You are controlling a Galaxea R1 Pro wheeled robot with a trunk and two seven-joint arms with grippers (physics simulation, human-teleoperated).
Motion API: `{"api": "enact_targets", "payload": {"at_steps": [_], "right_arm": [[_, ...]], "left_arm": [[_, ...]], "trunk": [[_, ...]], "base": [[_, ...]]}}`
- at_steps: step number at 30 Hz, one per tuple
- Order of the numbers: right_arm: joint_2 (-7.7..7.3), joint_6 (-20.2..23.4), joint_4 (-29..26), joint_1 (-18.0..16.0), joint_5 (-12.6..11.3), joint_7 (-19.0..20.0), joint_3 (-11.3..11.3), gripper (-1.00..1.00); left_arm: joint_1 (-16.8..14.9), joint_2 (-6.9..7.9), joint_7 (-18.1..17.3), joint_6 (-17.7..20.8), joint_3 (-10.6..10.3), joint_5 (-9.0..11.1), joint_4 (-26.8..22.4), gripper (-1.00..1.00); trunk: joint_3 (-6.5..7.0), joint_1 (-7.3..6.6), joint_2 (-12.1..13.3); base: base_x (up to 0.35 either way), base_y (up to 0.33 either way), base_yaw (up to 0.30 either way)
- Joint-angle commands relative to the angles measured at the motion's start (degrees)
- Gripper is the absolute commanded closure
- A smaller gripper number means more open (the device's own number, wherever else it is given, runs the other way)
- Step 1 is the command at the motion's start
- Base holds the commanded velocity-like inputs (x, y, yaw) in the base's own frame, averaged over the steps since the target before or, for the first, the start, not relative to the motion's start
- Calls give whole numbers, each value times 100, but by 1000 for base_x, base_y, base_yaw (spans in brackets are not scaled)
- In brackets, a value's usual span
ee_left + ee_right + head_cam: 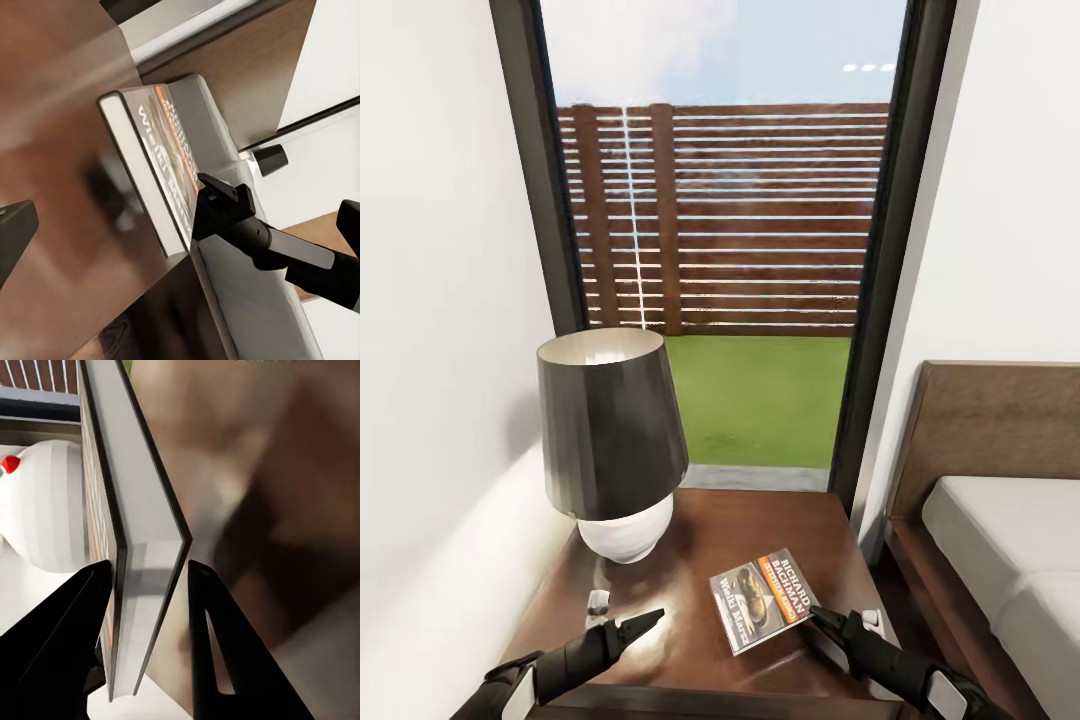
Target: In the bedroom, move the book from the bed onto either nightstand, and place the two sandals side by side next to the bed.
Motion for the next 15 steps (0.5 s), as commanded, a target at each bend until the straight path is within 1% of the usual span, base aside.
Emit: {"api": "enact_targets", "payload": {"at_steps": [1,6,7,15], "right_arm": [[-2,49,2,-2,-61,-2,20,100],[-2,48,1,-2,-62,-2,20,100],[-2,48,0,-2,-63,-2,20,-100],[-2,49,4,-2,-69,-2,20,-100]], "left_arm": [[-2,-1,-21,60,15,-1,1,-100],[-2,1,-21,60,15,-1,1,-100],[-3,0,-21,60,15,-1,1,-100],[-2,-1,-21,60,15,-1,1,-100]], "trunk": [[-6,-1,-2],[-6,-1,-2],[-6,-1,-2],[-6,-1,-2]], "base": [[0,0,0],[0,0,0],[0,0,0],[0,0,0]]}}
